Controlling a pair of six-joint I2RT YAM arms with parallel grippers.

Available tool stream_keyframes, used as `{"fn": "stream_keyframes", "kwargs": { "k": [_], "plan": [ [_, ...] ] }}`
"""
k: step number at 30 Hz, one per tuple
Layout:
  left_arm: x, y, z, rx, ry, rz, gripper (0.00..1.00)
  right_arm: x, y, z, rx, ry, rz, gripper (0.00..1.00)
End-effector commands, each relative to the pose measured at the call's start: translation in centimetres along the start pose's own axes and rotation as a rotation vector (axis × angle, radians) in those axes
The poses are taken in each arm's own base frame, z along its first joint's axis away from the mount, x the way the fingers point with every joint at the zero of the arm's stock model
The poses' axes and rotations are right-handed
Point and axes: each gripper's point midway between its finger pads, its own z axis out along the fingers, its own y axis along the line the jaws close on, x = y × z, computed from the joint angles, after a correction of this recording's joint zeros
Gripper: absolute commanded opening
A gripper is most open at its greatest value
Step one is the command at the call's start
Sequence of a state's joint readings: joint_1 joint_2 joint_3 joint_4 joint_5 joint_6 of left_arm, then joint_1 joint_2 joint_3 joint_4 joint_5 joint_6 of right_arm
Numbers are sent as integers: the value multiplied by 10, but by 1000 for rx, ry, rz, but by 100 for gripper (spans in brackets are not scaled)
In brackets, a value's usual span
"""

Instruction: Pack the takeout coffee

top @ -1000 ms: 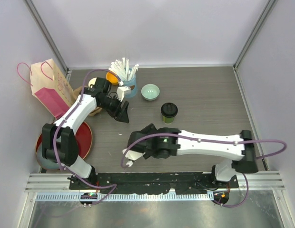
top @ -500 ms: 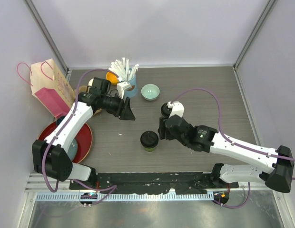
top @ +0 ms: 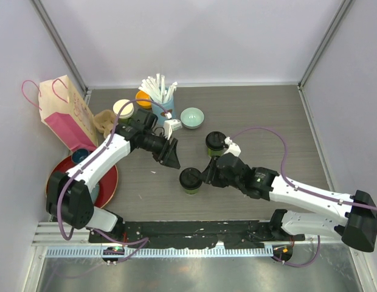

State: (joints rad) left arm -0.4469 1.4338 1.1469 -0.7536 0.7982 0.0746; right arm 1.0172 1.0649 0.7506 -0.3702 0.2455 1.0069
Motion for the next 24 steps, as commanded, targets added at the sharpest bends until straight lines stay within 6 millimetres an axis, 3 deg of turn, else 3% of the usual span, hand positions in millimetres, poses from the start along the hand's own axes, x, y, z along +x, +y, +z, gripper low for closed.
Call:
{"fn": "stream_keyframes", "kwargs": {
  "k": [1,17,21,24],
  "plan": [
    [2,3,5,-1,1,-17,46,-1,10,-2,-60,-3,101,40],
    [12,2,14,37,27,-49,46,18,4,15,-63,51,123,36],
    [11,1,10,34,32,-32,45,1,-5,22,-44,-2,91,36],
    [9,4,6,7,31,-9,46,-18,3,21,-57,-56,27,36]
  ]
}}
